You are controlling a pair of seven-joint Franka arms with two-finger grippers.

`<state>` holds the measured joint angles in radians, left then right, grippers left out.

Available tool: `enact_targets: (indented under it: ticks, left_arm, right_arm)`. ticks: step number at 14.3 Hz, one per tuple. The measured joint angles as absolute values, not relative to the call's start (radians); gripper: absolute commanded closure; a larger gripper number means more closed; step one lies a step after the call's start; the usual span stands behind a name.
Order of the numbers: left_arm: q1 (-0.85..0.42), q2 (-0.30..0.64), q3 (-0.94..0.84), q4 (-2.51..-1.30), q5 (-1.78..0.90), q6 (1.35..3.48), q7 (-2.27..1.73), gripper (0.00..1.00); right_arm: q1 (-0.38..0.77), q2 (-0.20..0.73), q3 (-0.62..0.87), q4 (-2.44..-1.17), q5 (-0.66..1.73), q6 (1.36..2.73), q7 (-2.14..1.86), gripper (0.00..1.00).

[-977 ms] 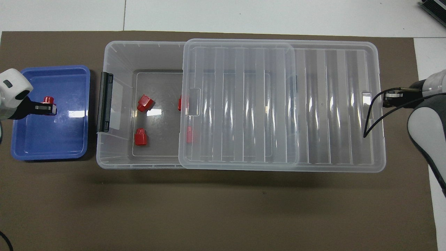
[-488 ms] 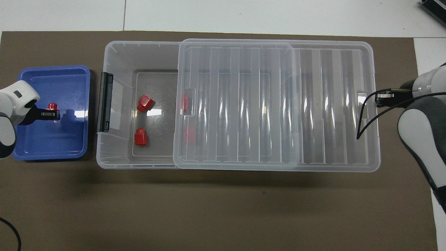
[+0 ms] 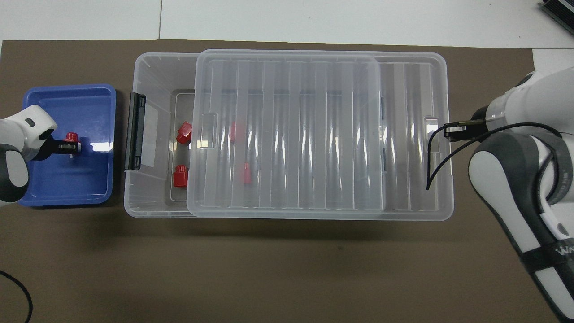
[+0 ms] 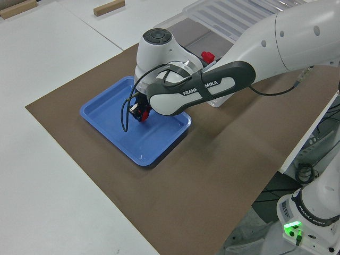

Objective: Place red block in blue tray from box
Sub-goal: 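Hold the block over the tray while the right gripper slides the lid shut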

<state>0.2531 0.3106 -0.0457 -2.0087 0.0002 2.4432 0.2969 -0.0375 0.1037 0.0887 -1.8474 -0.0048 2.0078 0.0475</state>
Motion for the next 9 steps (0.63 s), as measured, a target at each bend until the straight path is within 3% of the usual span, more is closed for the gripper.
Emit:
enact_targets:
  ticks: [3,4,5,9]
  left_arm:
    - [0.253,0.319,-0.045,-2.009,0.000,2.454,0.297,0.88]
    - [0.253,0.321,-0.045,-2.009,0.000,2.458,0.297,0.83]
    - [0.253,0.322,-0.045,-2.009,0.000,2.459,0.297,0.69]
    - [0.253,0.325,-0.045,-2.010,0.000,2.459,0.297,0.58]
  right_arm:
    - [0.003,0.103,0.090,-1.847,-0.005,2.002,0.048,1.00]
    - [0.013,0.103,0.091,-1.847,-0.005,2.001,0.048,1.00]
    - [0.024,0.103,0.091,-1.847,-0.004,2.000,0.048,1.00]
    - [0.058,0.102,0.091,-1.847,-0.004,1.991,0.048,1.00]
